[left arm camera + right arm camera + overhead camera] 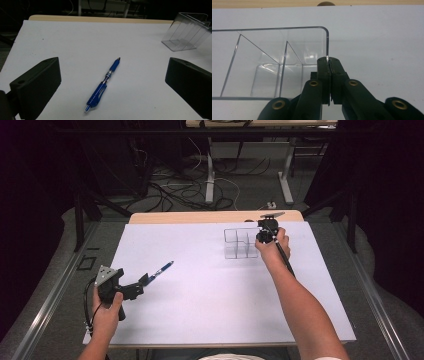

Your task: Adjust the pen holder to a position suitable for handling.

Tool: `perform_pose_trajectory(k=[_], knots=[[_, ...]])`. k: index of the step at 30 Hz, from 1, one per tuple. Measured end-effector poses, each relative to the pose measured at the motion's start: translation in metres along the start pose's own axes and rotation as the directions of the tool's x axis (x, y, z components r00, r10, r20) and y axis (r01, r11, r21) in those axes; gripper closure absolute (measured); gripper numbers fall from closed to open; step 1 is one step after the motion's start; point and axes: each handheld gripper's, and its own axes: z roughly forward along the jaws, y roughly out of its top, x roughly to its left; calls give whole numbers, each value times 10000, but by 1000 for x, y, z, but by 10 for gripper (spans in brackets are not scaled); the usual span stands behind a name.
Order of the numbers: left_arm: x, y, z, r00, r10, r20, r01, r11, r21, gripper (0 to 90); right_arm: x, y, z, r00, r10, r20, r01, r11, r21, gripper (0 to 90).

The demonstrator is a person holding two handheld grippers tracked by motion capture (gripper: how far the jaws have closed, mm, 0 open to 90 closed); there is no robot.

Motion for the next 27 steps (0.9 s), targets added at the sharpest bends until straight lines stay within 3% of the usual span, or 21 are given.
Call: perform_pose_trajectory(k=[12, 13, 20, 22, 27], knots=[[-1, 0, 0, 10000, -21, 22, 21, 10000, -69, 2, -1, -4, -2, 9996, 33, -290, -34, 10000, -36, 872], [0, 0, 0, 10000, -31, 29, 31, 10000, -64, 2, -3, -3, -3, 9982, 181, -569, -181, 9998, -1, 818], [0, 0, 0, 10000, 29, 17, -29, 10000, 64, 2, -11, -3, -9, 9924, -96, -1224, 31, 9986, -537, 701], [0, 0, 0, 10000, 20, 7, -20, 10000, 90, 2, -13, -3, -12, 9873, -63, -1586, -43, 9978, -669, 664], [0, 0, 0, 10000, -30, -64, 31, 9999, 143, 2, -18, -5, -20, 9765, -661, -2050, 384, 9900, -1361, 596]])
